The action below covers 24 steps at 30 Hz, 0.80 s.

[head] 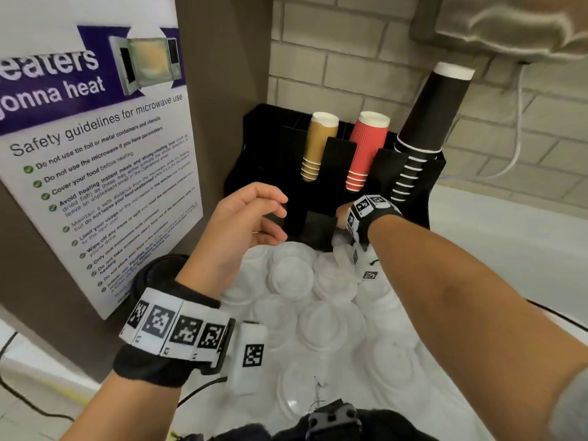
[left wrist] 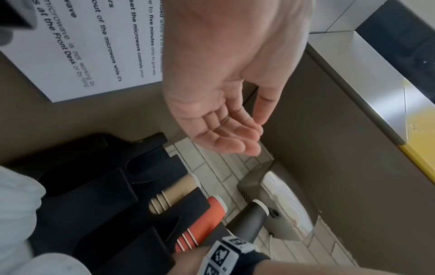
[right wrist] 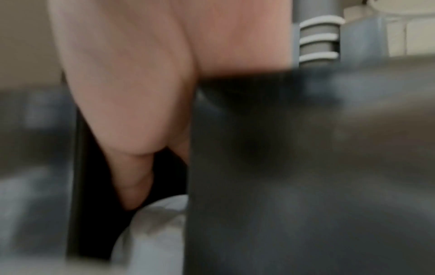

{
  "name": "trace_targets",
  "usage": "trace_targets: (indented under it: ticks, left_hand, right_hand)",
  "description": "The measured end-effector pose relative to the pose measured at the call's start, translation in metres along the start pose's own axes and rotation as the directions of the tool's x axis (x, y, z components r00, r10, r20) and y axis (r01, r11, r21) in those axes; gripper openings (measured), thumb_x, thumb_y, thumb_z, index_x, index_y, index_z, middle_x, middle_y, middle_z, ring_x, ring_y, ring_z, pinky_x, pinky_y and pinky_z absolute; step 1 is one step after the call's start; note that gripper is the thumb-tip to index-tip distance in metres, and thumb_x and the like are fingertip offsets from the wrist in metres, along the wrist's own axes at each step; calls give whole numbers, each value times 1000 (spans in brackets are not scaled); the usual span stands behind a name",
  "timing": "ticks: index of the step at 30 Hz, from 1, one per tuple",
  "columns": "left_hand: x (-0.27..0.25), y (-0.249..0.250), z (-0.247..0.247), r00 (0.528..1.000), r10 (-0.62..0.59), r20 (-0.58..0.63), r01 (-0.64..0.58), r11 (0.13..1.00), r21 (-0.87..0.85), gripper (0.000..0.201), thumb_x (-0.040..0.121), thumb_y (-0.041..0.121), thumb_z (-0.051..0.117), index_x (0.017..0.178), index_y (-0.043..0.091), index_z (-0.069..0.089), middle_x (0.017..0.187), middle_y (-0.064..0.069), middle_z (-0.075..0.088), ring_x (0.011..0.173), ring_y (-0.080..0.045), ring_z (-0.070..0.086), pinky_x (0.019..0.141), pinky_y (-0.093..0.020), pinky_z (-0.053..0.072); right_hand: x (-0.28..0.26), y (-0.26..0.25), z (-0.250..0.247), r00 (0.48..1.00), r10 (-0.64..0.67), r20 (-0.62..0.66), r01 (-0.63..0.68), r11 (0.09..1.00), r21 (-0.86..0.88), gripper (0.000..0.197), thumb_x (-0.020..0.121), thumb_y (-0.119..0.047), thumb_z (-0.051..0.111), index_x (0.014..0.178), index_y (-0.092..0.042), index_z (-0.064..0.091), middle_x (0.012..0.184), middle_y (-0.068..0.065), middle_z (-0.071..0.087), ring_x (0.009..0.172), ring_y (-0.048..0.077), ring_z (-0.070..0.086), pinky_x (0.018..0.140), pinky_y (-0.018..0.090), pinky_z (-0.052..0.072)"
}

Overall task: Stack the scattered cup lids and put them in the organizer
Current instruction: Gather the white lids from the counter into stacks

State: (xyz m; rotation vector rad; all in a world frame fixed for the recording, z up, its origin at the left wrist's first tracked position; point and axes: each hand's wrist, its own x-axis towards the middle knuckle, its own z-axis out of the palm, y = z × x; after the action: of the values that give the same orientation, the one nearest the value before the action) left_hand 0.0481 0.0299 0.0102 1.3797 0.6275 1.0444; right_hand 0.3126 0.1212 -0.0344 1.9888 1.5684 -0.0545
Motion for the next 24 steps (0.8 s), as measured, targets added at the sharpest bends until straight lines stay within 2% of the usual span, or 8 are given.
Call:
trace_targets:
  ticks: [7,10,12,15,17,20,23,24]
  left_hand:
    - [6,-2,-2,1000,-17,0,17,1000,-11,40,96,5,48,74,29,71,73,6,64,58,-12,62,55,-20,49]
    - [7,-2,-1,1000,-24,10,24,1000,-13,39,96,5,48,75,29,71,74,6,64,59,-13,62,56,-20,50]
    - [8,-3,-1,999,-32,11,32,999,-22,37,96,6,48,77,27,71,76,6,65,61,-13,63,57,-21,50]
    - [9,-7,5,999,-44,1,44,998,-41,32,97,8,48,82,25,70,80,7,67,69,-14,66,59,-21,52]
    - [9,-9,10,999,-40,-37,38,998,-55,23,98,15,50,92,27,68,91,6,69,83,-15,69,69,-23,54]
    - [9,-11,16,989,-50,-138,34,992,-122,21,89,39,57,109,35,59,118,6,64,108,-9,64,89,-27,51]
    - [9,-14,19,984,-50,-174,20,985,-172,47,79,51,59,123,39,49,127,9,57,117,-7,58,95,-28,46]
    - [9,-13,20,986,-67,-155,37,980,-194,54,79,54,62,128,39,45,129,10,55,120,-9,56,98,-30,45]
  right_hand:
    - [13,8,7,999,-4,-46,5,1000,27,42,73,-58,71,99,-26,64,67,-8,52,78,19,61,83,38,54]
    - [10,10,2,999,0,-34,5,992,125,37,78,-42,73,88,-8,61,80,3,59,91,24,59,94,39,50]
    - [0,14,-4,998,41,-46,-35,992,121,32,82,-34,73,75,-7,56,82,9,60,93,25,60,93,35,50]
    - [-15,23,-15,975,77,-209,-21,965,260,36,87,-23,68,115,-2,62,123,18,59,117,35,55,76,32,41]
    - [-34,31,-33,941,166,-294,-59,938,340,34,94,-11,56,125,3,55,131,21,54,121,36,52,67,26,40]
    - [-76,43,-58,864,341,-372,-116,852,511,32,98,-10,47,128,3,50,129,21,54,117,36,54,81,32,46]
    - [-123,51,-62,819,296,-491,138,730,669,31,98,-18,48,124,-2,55,118,16,59,106,28,57,81,32,43]
    - [-138,44,-57,824,245,-511,265,632,729,28,99,-18,48,122,-5,58,112,10,62,101,22,59,81,29,47]
